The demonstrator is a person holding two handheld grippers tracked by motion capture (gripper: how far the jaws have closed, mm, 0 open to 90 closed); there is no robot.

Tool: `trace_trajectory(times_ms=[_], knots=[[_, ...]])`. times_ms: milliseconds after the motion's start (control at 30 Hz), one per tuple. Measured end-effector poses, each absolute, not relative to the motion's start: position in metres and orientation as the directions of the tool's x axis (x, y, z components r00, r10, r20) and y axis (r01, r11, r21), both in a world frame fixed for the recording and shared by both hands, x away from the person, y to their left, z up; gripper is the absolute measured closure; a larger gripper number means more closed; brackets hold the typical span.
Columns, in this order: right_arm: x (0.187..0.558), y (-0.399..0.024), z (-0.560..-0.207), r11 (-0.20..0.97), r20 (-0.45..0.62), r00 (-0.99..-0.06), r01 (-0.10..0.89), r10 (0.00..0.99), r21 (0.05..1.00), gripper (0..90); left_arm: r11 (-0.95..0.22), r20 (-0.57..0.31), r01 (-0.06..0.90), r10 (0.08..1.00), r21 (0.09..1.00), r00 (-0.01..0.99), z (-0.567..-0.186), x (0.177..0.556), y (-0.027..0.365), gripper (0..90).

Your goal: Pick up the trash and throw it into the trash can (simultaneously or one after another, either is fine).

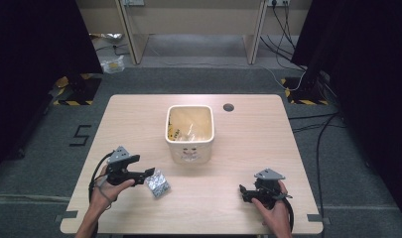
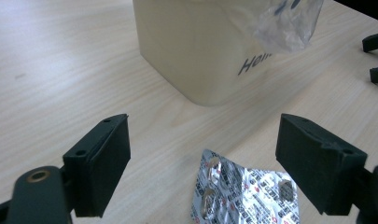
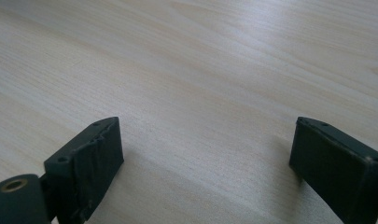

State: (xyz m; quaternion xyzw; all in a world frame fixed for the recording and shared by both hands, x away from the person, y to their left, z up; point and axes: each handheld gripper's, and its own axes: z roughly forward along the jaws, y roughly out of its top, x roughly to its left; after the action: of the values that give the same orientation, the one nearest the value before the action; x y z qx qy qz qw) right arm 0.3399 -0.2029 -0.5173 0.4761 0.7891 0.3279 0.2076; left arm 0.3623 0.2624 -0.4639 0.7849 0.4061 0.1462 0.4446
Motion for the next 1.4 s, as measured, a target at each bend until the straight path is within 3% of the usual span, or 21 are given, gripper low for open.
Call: trace_trajectory(times_ms=[767,867,1400], knots=[[0.340,-0.203,-0.517,0.333,-0.015,-0.463,0.614,0.886,0.715,9.7,-0.355,-0.146,0.599,0.764,0.717,0.628,-0.515,0.363,0.241,20.6],[0.340,-0.203,-0.517,0.333,-0.015,-0.463,0.614,0.886,0.715,9.7,-0.364,-0.141,0.588,0.756,0.722,0.639,-0.515,0.362,0.240,25.6],[0.340,-0.202,-0.517,0.336,-0.015,-0.466,0.614,0.884,0.714,9.8,-0.342,-0.164,0.538,0.709,0.770,0.686,-0.505,0.354,0.243,74.1]])
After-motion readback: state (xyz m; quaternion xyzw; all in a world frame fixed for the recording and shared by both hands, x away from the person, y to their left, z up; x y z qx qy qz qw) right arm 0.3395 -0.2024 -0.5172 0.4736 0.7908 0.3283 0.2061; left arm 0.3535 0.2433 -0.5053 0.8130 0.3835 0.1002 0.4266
